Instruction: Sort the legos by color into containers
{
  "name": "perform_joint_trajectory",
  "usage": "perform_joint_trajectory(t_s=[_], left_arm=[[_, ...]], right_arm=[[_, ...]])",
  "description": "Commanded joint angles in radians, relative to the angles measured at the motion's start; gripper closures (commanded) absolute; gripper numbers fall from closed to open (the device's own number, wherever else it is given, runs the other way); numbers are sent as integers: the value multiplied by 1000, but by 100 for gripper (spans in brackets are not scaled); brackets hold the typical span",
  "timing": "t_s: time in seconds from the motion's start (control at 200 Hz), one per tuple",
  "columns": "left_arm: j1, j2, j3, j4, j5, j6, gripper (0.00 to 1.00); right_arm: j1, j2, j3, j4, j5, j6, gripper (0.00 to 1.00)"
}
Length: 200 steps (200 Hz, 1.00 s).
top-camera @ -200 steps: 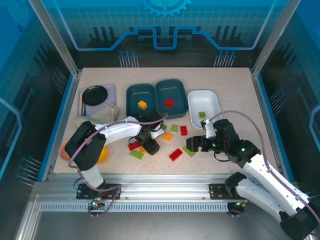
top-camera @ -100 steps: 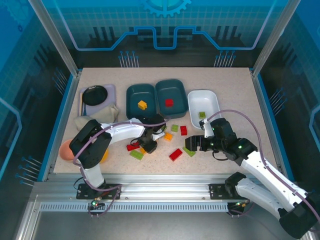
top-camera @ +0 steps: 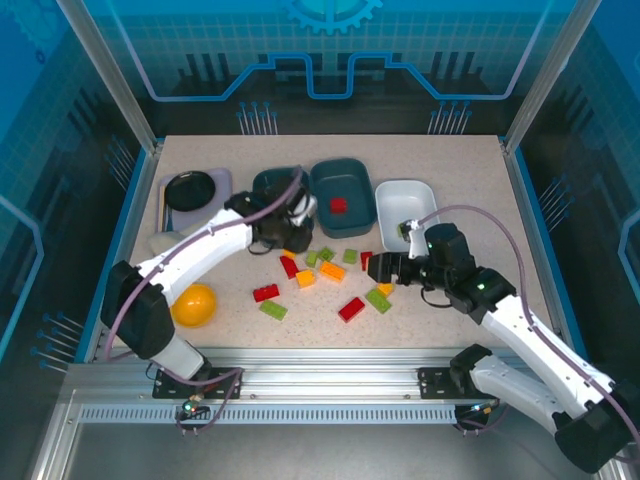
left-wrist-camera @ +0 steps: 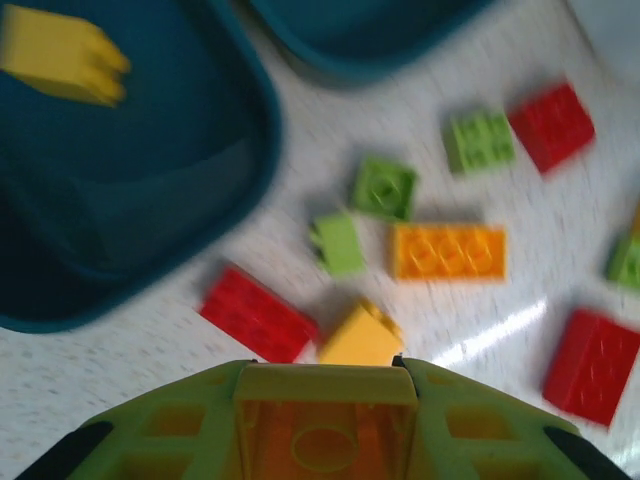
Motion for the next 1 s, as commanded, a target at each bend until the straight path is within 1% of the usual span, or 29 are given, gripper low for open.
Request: perform_joint_trajectory(t_s=[0.0, 0.08, 0.195, 0.28, 0.37, 0.51, 0.535, 0.58, 0.65, 0.82, 0.84, 0.865, 0.925, 0.995], left_arm=[[72, 137, 124, -99, -71, -103, 69], [112, 248, 239, -145, -139, -140, 70], [158, 401, 363, -200, -175, -187, 71], [186, 481, 421, -222, -170, -216, 71], [204, 537, 461, -225, -157, -226, 69], [220, 610, 505, -229, -142, -219, 67], [223, 621, 511, -231, -136, -220, 66], [225, 636, 520, -235, -131, -217, 61], [227, 643, 525, -237, -128, -216, 49], [224, 574, 513, -205, -83, -220, 38], [223, 560, 513, -200, -77, -223, 33], [221, 545, 511, -195, -67, -227, 30], [215, 495, 509, -184, -41, -242, 29], [195, 419, 474, -151, -1, -256, 29]], right_arm=[[-11, 78, 75, 147, 18, 14, 19], [-12, 154, 142, 140, 18, -12, 19], [-24, 238, 242, 104, 15, -26, 20], [-30, 278, 287, 79, 13, -29, 20], [-33, 306, 315, 51, 9, -31, 20], [-36, 311, 310, 9, 16, -30, 21], [-34, 311, 307, -4, 19, -30, 21], [-33, 309, 304, -43, 34, -31, 22], [-29, 299, 299, -118, 63, -40, 23], [-6, 255, 260, -321, 206, -44, 25], [-5, 252, 255, -342, 215, -43, 26], [-1, 250, 250, -370, 229, -40, 27], [13, 250, 237, -435, 266, -20, 28], [36, 256, 217, -478, 271, 8, 29]])
